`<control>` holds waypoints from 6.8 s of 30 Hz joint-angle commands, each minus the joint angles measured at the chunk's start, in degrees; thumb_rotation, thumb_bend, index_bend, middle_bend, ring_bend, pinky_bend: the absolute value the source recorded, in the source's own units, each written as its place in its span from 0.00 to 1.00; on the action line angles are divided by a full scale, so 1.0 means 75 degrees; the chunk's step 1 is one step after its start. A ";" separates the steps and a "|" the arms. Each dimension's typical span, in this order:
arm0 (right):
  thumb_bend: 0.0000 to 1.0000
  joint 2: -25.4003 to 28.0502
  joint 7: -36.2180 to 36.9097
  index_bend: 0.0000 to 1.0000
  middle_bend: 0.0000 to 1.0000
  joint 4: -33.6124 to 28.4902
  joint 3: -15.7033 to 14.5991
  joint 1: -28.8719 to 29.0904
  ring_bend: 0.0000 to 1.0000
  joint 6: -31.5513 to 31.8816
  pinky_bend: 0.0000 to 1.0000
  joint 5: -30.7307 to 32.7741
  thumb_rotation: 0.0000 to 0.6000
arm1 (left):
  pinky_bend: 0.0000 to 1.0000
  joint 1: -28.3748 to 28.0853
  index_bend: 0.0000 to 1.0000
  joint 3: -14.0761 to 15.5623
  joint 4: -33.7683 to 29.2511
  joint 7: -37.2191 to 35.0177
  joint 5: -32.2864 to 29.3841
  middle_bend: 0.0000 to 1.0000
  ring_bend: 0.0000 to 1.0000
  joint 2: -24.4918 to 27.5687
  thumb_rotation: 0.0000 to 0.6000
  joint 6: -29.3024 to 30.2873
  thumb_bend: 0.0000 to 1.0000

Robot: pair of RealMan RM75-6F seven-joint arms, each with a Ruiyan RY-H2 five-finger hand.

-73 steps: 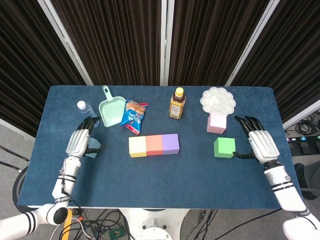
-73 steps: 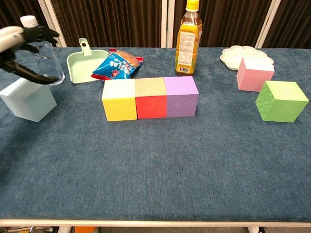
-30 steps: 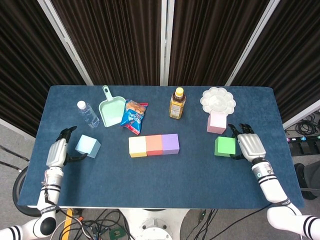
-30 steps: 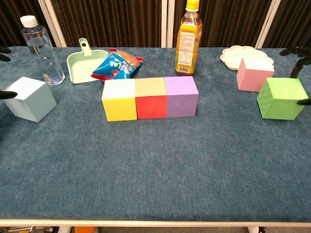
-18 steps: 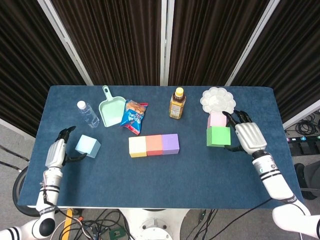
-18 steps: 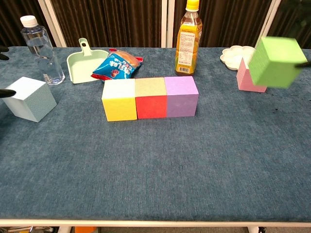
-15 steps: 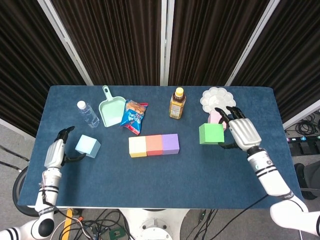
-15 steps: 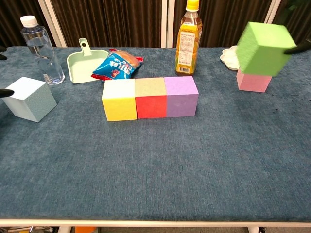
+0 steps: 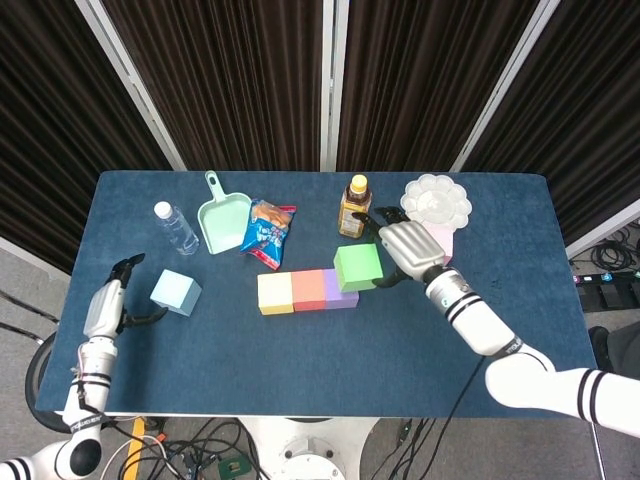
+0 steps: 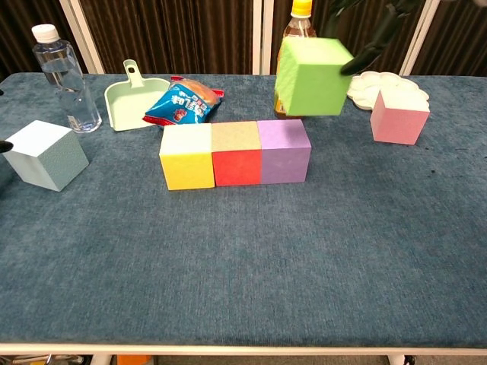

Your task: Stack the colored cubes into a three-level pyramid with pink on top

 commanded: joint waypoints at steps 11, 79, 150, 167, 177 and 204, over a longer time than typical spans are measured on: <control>0.16 -0.0748 -0.1036 0.00 0.48 0.0156 -0.0587 0.1144 0.03 0.0438 0.00 0.1569 1.00 | 0.13 -0.0025 0.10 -0.0054 0.0087 -0.0144 0.0007 0.11 0.00 0.0013 1.00 -0.0114 0.11; 0.17 -0.1878 -0.2673 0.00 0.50 -0.0131 -0.0487 0.2088 0.05 0.2379 0.00 0.3579 1.00 | 0.13 0.0050 0.10 0.0011 0.0365 -0.0965 0.0186 0.11 0.00 0.0214 1.00 -0.0558 0.12; 0.00 0.0492 0.0676 0.00 0.02 -0.1513 -0.0170 -0.0650 0.00 0.2322 0.00 -0.0049 1.00 | 0.13 -0.0552 0.07 0.0532 0.0828 0.0041 0.1682 0.06 0.00 0.0390 1.00 -0.0619 0.07; 0.00 0.0726 0.0911 0.00 0.03 -0.1651 -0.0049 -0.0994 0.00 0.2394 0.00 -0.0092 1.00 | 0.15 -0.1978 0.10 0.1621 0.3850 -0.2106 0.4172 0.18 0.00 0.0328 1.00 -0.1244 0.13; 0.00 0.0682 0.1200 0.00 0.04 -0.1485 -0.0012 -0.1182 0.00 0.2339 0.00 -0.0142 1.00 | 0.19 -0.1940 0.24 0.1643 0.4294 -0.2048 0.3998 0.46 0.03 -0.0050 1.00 -0.0864 0.22; 0.00 0.1424 0.2310 0.00 0.05 -0.1742 0.0051 -0.2181 0.00 0.2471 0.00 -0.1357 1.00 | 0.32 -0.2314 0.24 -0.0215 -0.3478 0.4430 -0.1208 0.65 0.27 0.1739 1.00 0.0158 0.21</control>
